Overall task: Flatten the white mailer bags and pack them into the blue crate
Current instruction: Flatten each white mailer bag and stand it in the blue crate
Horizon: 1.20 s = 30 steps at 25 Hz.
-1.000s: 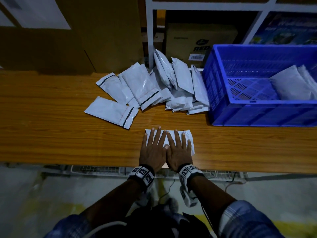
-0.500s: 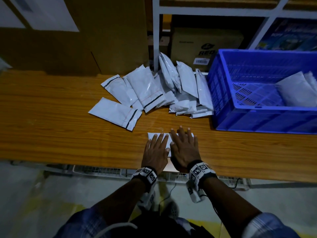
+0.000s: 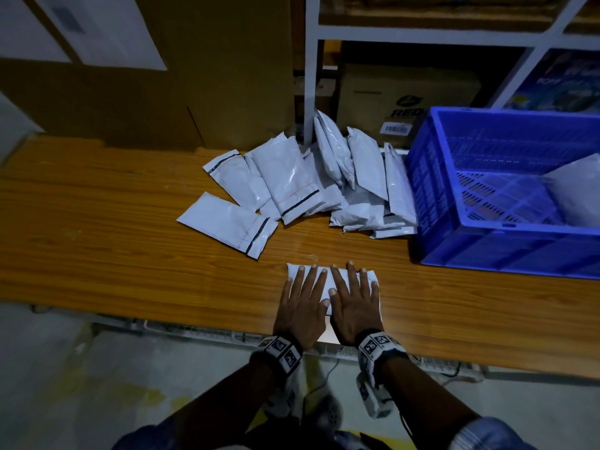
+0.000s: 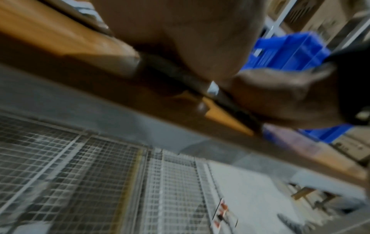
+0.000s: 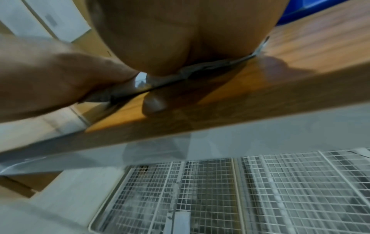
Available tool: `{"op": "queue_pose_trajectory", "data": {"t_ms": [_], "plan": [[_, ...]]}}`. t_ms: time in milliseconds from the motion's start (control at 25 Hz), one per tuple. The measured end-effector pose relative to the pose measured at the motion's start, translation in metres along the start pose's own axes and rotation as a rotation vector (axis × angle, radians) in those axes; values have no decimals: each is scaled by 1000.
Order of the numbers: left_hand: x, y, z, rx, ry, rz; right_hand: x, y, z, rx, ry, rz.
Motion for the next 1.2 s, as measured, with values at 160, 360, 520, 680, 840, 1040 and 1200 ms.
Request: {"op": "queue_pose_trajectory", "data": {"t_ms": [160, 360, 520, 680, 840, 1040, 1200], "plan": [[10, 4, -10, 0, 17, -32, 1, 1, -3, 5, -14, 67], [0, 3, -7, 12, 39, 21, 7, 0, -3, 25, 14, 165], [5, 6, -3, -26, 43, 37, 16, -11, 3, 68, -22, 20], [6, 9, -3, -42, 4, 41, -1, -17, 4, 18, 36, -30], [7, 11, -3, -37, -2, 41, -8, -15, 2, -22, -11, -28], [8, 11, -8, -22, 24, 9, -8, -7, 0, -33, -11, 24], [9, 10, -5, -42, 58, -32, -7, -5, -1, -37, 28, 96]]}}
Point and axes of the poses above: each hand's wrist, its own y-axis towards the middle knuckle, its own x-axis out of the back of the hand, z = x × y, the point moved 4 cm from there along y, towards the middle knuckle, and after that the axes turned 8 degrees about x, right-handed, at the moved point
